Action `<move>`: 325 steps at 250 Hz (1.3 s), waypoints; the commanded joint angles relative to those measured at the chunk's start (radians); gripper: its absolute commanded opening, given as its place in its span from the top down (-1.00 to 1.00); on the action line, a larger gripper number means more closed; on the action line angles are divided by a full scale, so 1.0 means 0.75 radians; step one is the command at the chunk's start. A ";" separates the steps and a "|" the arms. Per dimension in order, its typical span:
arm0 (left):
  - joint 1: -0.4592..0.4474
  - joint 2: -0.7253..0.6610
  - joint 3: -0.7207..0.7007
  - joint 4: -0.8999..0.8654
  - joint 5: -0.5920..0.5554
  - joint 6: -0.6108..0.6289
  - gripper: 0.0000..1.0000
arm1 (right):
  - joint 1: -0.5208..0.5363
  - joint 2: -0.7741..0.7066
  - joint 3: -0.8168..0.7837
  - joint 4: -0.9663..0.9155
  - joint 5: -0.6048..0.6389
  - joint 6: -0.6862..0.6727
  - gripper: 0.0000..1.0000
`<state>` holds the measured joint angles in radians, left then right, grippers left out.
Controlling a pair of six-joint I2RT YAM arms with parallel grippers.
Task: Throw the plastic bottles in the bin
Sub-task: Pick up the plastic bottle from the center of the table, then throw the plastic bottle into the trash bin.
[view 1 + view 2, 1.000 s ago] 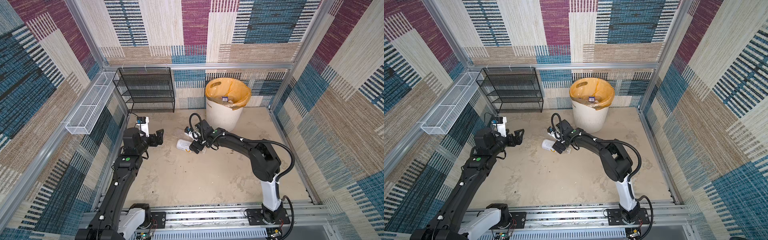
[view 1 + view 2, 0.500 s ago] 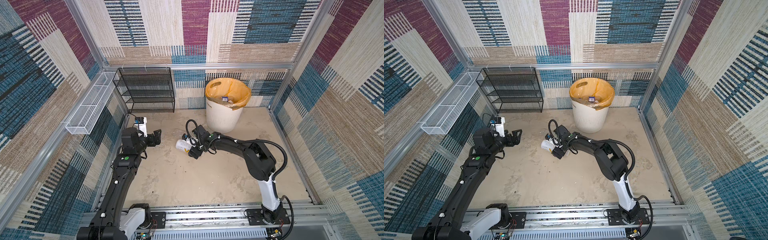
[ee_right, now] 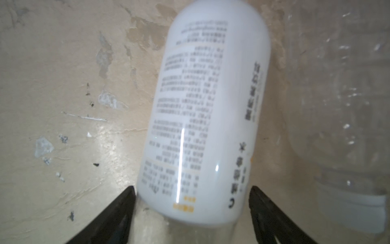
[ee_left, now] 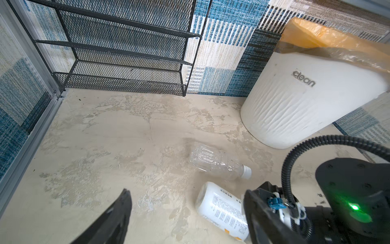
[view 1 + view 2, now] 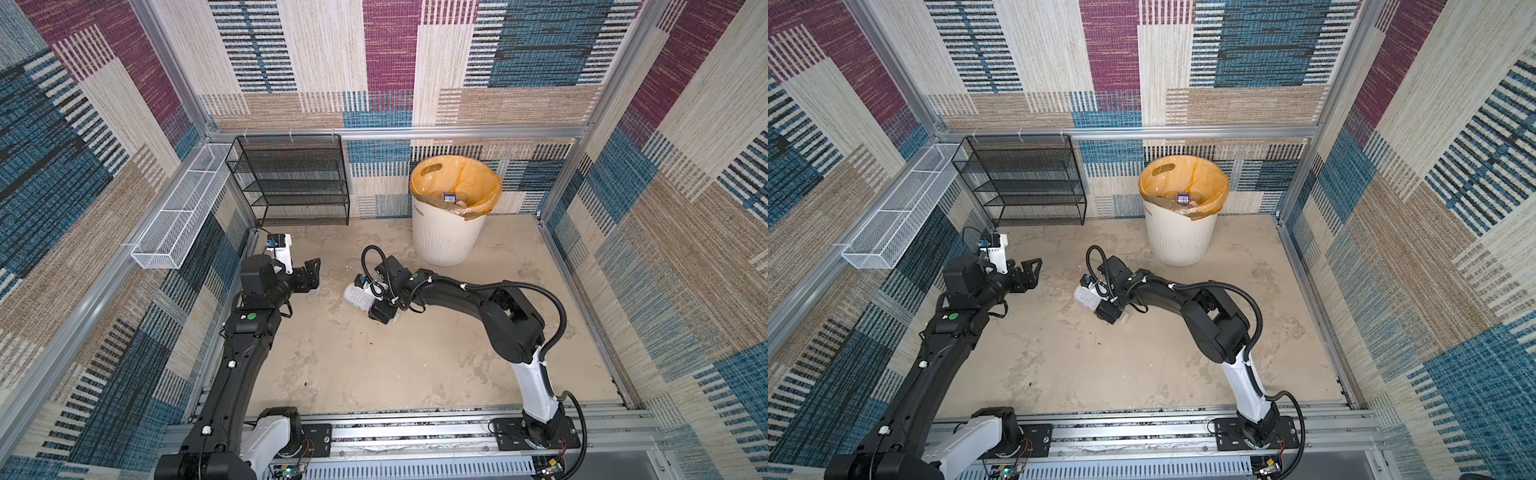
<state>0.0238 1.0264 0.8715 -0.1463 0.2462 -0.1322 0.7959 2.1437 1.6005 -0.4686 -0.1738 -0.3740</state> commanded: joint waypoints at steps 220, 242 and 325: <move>0.038 0.060 0.039 -0.009 0.104 -0.057 -0.52 | 0.022 -0.433 -0.150 0.270 0.137 0.245 -0.23; 0.038 0.063 0.042 -0.012 0.109 -0.055 -0.50 | 0.006 -0.611 -0.263 0.379 0.244 0.294 -0.23; -0.049 0.066 0.043 -0.021 0.163 0.033 -0.46 | -0.008 -1.505 -0.870 1.225 0.830 0.122 -0.21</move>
<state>0.0196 1.0824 0.8978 -0.1616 0.3473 -0.1574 0.7891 1.2003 1.0676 0.0589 0.2180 -0.1764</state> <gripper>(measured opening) 0.727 0.607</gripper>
